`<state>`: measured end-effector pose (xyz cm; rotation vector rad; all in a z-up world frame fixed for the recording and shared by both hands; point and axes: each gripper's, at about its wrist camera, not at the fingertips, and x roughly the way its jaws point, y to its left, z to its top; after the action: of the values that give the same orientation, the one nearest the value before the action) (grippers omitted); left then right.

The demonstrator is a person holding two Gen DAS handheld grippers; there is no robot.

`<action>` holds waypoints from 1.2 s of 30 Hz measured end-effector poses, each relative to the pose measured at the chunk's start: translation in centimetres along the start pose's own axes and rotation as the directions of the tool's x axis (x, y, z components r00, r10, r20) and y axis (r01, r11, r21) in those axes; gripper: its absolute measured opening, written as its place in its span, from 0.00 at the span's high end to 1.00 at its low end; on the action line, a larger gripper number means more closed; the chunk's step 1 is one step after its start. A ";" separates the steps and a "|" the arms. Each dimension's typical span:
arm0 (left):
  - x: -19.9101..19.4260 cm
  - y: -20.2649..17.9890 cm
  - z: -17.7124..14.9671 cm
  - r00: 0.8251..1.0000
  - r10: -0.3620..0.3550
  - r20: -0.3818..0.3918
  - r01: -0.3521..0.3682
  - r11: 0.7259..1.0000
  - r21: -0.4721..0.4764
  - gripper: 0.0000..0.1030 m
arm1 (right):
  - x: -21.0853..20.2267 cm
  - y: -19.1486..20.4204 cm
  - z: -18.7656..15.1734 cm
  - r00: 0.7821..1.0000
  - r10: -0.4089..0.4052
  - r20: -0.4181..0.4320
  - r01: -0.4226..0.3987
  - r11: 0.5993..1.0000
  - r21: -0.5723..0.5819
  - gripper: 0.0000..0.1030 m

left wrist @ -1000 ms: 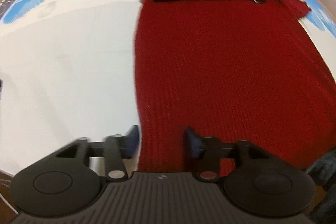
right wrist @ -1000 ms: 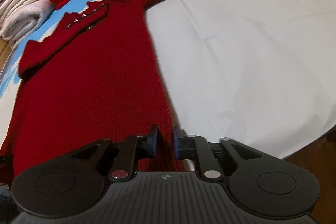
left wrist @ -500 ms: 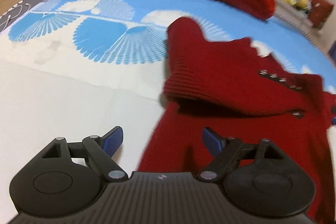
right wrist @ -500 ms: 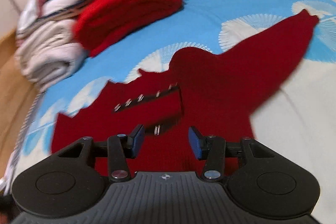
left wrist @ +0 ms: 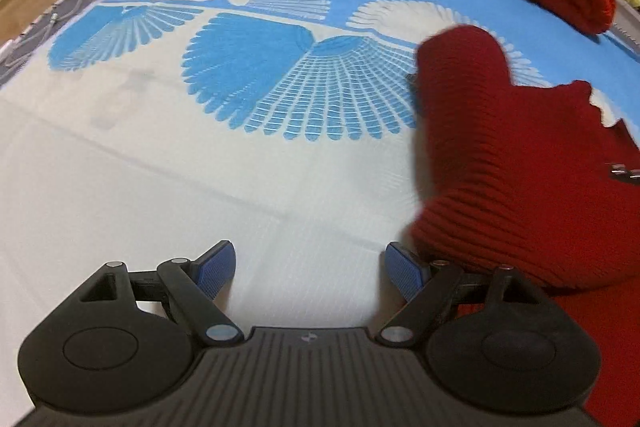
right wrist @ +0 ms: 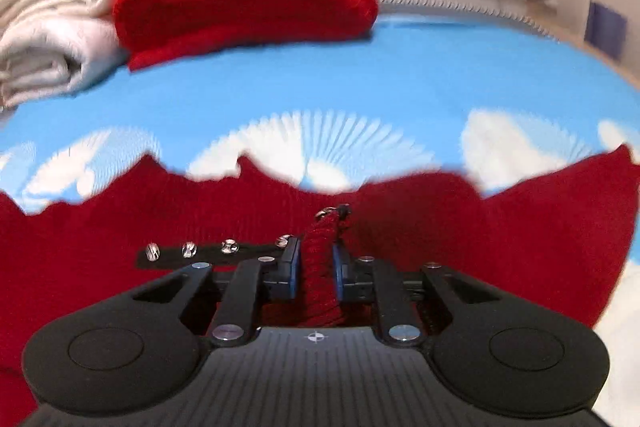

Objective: Fold small clothes

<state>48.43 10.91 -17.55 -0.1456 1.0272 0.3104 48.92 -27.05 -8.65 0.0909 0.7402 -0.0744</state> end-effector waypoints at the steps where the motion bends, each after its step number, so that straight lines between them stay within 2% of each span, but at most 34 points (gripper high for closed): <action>1: 0.0 0.0 -0.1 1.000 0.026 0.000 -0.026 1.000 0.001 0.16 | 0.1 -0.5 0.4 0.998 -0.061 0.000 0.061 0.998 0.008 0.84; 3: 0.1 0.2 -0.1 0.998 0.057 -0.002 -0.057 0.998 -0.001 0.16 | 1.3 -1.9 0.3 0.982 -0.184 -0.035 0.184 0.983 0.008 0.84; 4: 0.0 0.3 -0.1 0.999 0.046 -0.001 -0.046 0.999 -0.006 0.16 | 2.1 -2.6 -0.1 0.978 -0.196 -0.070 0.197 0.980 0.014 0.84; 6: -0.8 0.4 -0.1 1.000 -0.007 0.018 0.007 0.999 -0.031 0.16 | 2.9 -3.2 -1.3 0.982 -0.159 -0.103 0.160 0.987 -0.002 0.84; 8: -2.0 0.4 0.0 0.996 -0.072 0.056 0.076 0.995 -0.064 0.16 | 2.8 -3.3 -2.0 0.987 -0.151 -0.061 0.150 0.989 -0.020 0.82; 12: -3.3 -0.9 0.0 0.969 -0.223 0.108 0.232 0.970 -0.074 0.16 | 2.5 -5.4 -2.0 0.996 -0.066 -0.056 0.071 0.994 0.085 0.80; 14: -3.2 -2.2 -0.3 0.963 -0.248 0.105 0.253 0.967 -0.037 0.16 | 1.7 -6.8 -1.6 0.999 0.002 -0.049 0.006 0.986 0.168 0.81; 17: -3.0 -4.3 -1.2 0.960 -0.271 0.069 0.267 0.962 0.055 0.16 | 1.1 -7.2 -1.4 0.998 0.042 -0.052 -0.030 0.975 0.222 0.81; 21: -2.1 -5.8 -2.4 0.980 -0.192 0.053 0.183 0.973 0.140 0.16 | 0.7 -7.0 -1.9 0.997 0.056 -0.055 -0.044 0.978 0.204 0.81; 23: -1.2 -5.6 -2.3 0.995 -0.084 0.045 0.078 0.989 0.127 0.17 | 0.4 -7.0 -2.0 0.997 0.066 -0.048 -0.055 0.975 0.217 0.81; 25: -0.8 -4.4 -1.7 0.998 -0.031 0.049 0.026 0.996 0.087 0.15 | 0.1 -6.9 -1.8 0.996 0.087 -0.038 -0.076 0.973 0.217 0.82; 27: -0.5 -3.1 -1.3 0.999 -0.013 0.033 0.012 0.999 0.051 0.14 | -0.4 -6.6 -1.3 0.993 0.114 -0.033 -0.105 0.972 0.209 0.82; 29: -0.4 -2.5 -1.5 0.999 0.014 0.040 -0.016 0.999 0.049 0.12 | -1.1 -6.3 -0.9 0.985 0.171 -0.029 -0.162 0.964 0.209 0.83; 31: -0.6 -2.3 -1.6 0.998 0.038 0.052 -0.041 0.998 0.058 0.11 | -1.7 -5.7 -0.7 0.981 0.195 -0.018 -0.188 0.965 0.182 0.83; 33: -0.8 -1.8 -1.5 0.998 0.037 0.045 -0.039 0.998 0.044 0.11 | -1.1 -5.1 -1.0 0.988 0.153 -0.032 -0.148 0.982 0.121 0.83; 34: -0.9 -1.5 -1.3 0.999 0.023 0.034 -0.023 0.999 0.025 0.11 | -0.2 -5.1 -1.3 0.991 0.112 -0.068 -0.105 0.989 0.102 0.83; 36: -1.1 -0.8 -1.0 1.000 -0.018 0.001 0.018 1.000 0.000 0.11 | 2.2 -5.8 -2.7 0.983 0.071 -0.169 -0.051 0.991 0.120 0.82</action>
<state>47.33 9.64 -17.11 -0.1550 1.0241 0.2940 48.15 -32.55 -12.42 0.2324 0.9062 -0.0510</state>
